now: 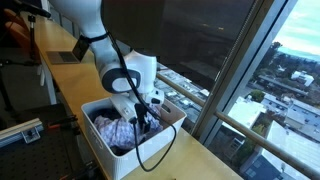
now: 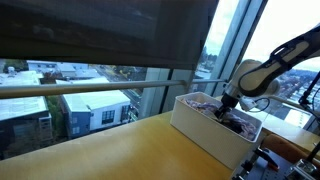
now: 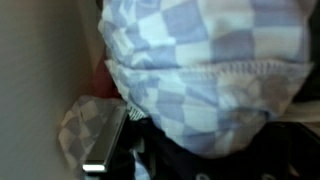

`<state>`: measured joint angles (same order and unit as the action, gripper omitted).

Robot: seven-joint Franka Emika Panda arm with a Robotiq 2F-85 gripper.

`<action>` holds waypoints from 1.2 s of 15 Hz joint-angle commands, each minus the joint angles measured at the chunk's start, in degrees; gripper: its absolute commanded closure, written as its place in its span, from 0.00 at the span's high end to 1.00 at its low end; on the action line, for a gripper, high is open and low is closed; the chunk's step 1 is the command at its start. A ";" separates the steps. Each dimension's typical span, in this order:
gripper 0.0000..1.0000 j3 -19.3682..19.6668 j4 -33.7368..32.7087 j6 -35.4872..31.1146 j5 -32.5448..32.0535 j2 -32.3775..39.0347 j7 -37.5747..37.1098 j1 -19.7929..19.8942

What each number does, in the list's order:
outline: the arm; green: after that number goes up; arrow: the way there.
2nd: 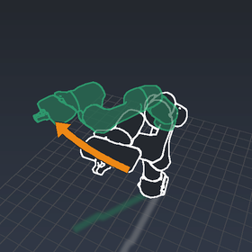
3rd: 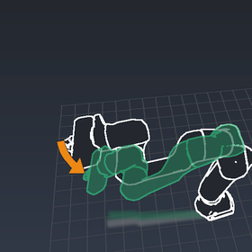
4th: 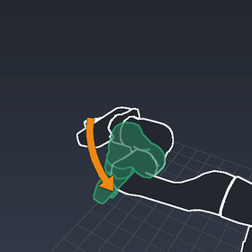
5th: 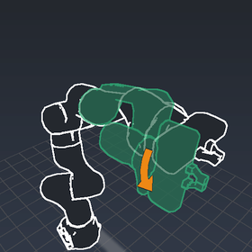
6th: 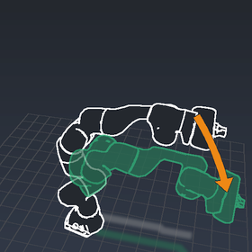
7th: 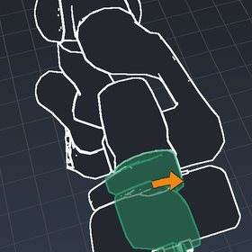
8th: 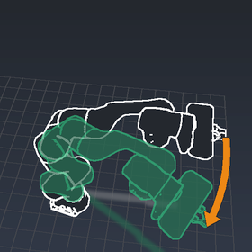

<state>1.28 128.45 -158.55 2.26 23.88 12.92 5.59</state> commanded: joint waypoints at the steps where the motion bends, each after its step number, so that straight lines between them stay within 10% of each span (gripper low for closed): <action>1: 0.02 -1.83 4.08 3.98 0.93 -11.79 0.80 1.57; 18: 0.01 -9.83 -4.63 21.35 3.28 -43.59 -7.68 -15.14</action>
<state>-5.75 127.03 -140.22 6.17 -16.95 8.18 -6.85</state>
